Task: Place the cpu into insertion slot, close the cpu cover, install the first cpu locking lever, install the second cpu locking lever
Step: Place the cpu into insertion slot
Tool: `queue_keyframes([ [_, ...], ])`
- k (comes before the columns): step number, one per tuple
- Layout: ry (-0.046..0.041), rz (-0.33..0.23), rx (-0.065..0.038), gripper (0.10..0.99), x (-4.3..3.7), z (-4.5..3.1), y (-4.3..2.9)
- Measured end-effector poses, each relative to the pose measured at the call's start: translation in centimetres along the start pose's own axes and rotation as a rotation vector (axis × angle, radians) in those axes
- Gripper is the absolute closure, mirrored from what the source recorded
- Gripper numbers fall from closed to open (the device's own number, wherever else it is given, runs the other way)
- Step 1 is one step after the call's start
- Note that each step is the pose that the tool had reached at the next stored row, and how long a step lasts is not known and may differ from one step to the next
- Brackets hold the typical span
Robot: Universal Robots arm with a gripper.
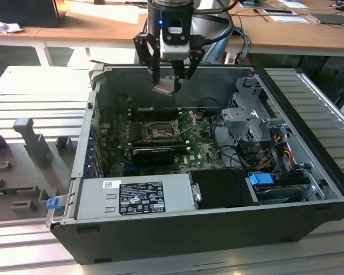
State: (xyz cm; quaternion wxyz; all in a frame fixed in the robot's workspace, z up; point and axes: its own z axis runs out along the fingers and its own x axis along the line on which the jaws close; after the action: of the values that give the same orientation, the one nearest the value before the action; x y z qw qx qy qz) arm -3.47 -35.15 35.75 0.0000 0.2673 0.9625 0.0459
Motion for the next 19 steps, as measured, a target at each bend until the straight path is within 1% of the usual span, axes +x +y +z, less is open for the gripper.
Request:
queue_keyframes([
  [5, -0.0050, 0.056, -0.001, 0.557, 0.00, 0.00, 0.00],
  [9, -0.0075, 0.084, -0.002, 0.557, 0.00, 0.00, 0.00],
  [13, -0.0125, 0.141, -0.004, 0.557, 0.00, 0.01, 0.00],
  [19, -0.0125, 0.147, -0.003, 0.557, 0.00, 0.21, -0.02],
])
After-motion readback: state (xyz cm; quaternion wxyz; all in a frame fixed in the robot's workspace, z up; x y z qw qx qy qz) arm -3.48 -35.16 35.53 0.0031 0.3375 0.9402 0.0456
